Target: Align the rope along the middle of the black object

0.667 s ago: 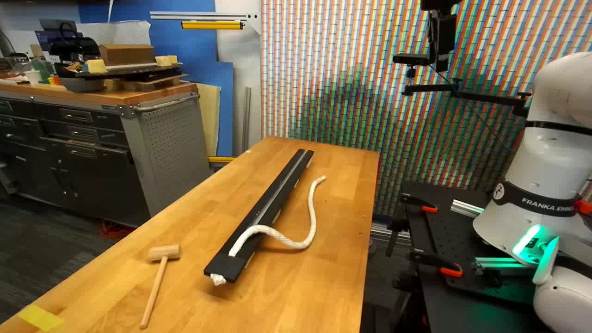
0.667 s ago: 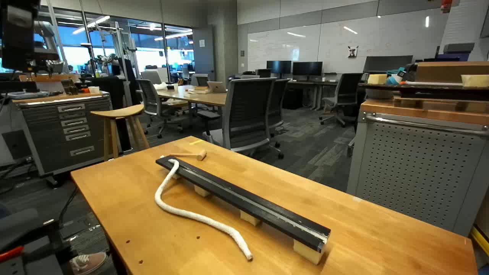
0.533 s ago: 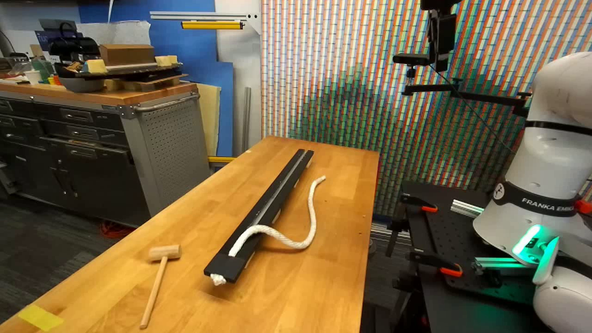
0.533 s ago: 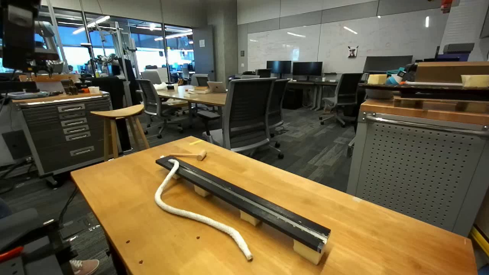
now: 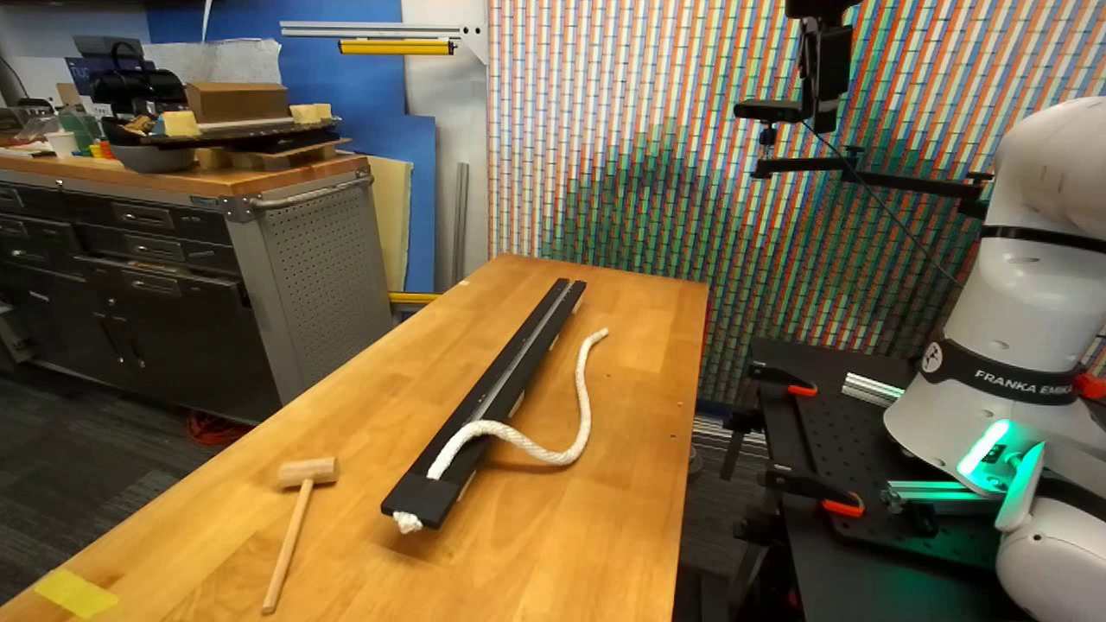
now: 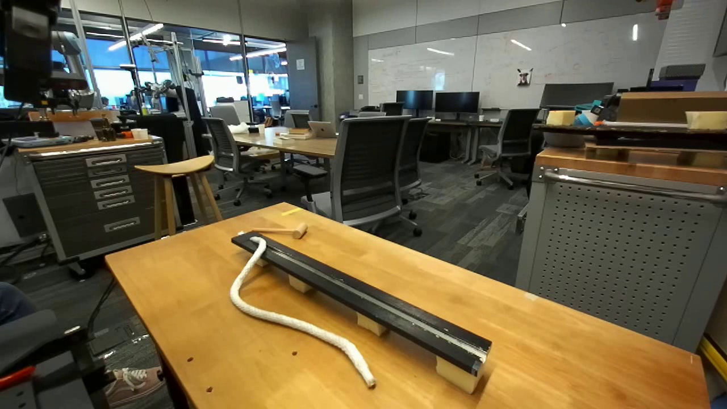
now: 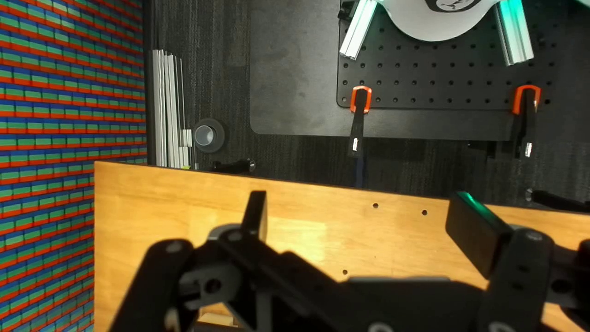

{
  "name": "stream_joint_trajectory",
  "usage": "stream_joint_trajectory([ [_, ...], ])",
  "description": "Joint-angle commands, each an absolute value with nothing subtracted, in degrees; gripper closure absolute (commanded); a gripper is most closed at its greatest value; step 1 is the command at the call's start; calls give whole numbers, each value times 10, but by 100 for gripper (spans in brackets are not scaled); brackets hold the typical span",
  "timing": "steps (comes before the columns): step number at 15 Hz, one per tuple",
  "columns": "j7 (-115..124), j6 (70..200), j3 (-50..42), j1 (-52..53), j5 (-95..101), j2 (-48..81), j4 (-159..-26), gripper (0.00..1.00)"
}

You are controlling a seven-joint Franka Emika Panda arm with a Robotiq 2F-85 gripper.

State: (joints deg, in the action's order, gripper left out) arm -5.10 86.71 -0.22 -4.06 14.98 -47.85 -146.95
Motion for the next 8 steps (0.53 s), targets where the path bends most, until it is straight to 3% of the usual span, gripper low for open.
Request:
stream_joint_trajectory([
  [1,-43,864,-12,-27,155,-478,-1468,0],
  [8,31,916,-11,-46,143,-436,-1466,0],
])
